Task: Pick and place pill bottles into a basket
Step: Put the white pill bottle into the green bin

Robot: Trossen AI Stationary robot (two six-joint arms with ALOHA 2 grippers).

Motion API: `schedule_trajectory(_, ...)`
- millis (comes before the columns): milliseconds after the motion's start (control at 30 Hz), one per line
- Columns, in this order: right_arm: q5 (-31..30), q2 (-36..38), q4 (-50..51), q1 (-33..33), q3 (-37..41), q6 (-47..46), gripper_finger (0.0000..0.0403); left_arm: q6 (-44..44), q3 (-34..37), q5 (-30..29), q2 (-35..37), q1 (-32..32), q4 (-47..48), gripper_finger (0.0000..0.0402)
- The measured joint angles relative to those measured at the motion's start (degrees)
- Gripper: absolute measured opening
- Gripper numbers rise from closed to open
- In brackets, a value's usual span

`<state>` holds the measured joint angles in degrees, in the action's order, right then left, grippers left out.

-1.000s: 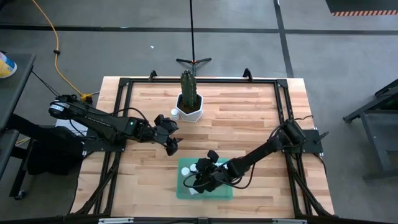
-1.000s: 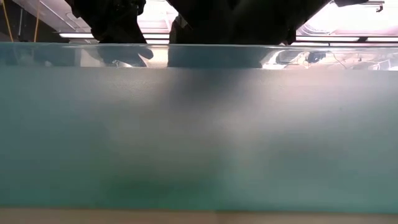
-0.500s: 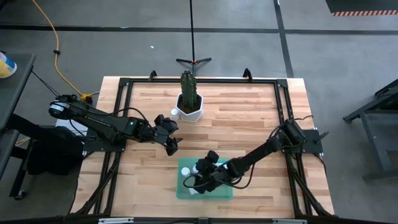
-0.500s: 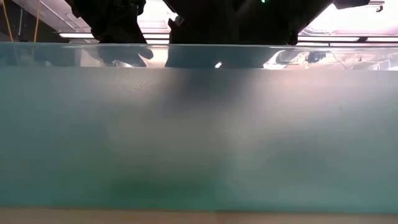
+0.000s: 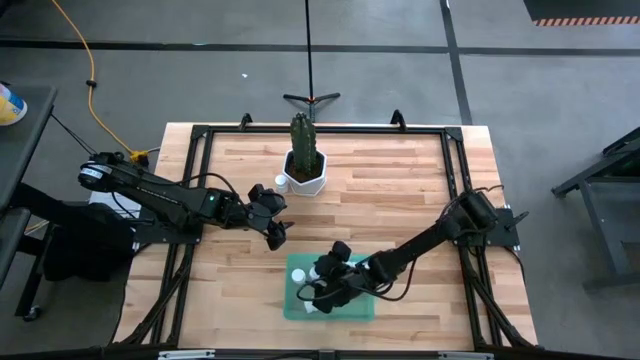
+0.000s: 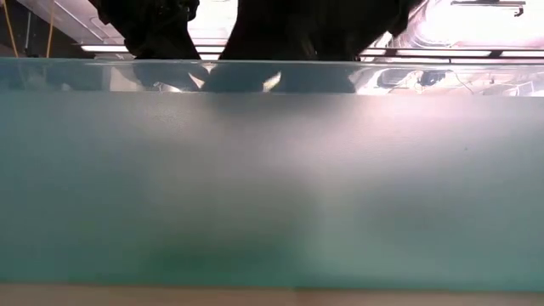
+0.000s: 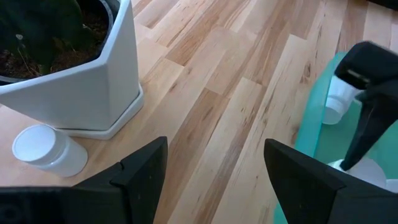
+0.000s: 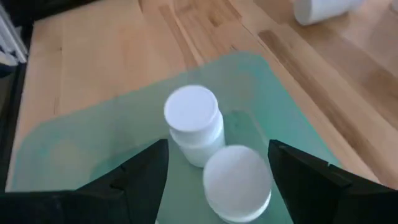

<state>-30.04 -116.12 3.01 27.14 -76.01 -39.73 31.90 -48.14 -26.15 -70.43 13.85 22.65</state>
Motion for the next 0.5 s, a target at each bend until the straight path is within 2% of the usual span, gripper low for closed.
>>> schedule_trajectory(267, -0.1, 5.9, 1.3, -1.9, 0.0, 5.5, 0.0266, 0.1, 0.0, 0.0, 0.0, 0.0, 0.3, 0.0298)
schedule_trajectory(500, -1.6, 14.6, 2.5, -4.5, 0.0, 10.9, 0.0266, 0.5, 0.0, -0.9, 0.0, 0.0, 3.4, 0.0298)
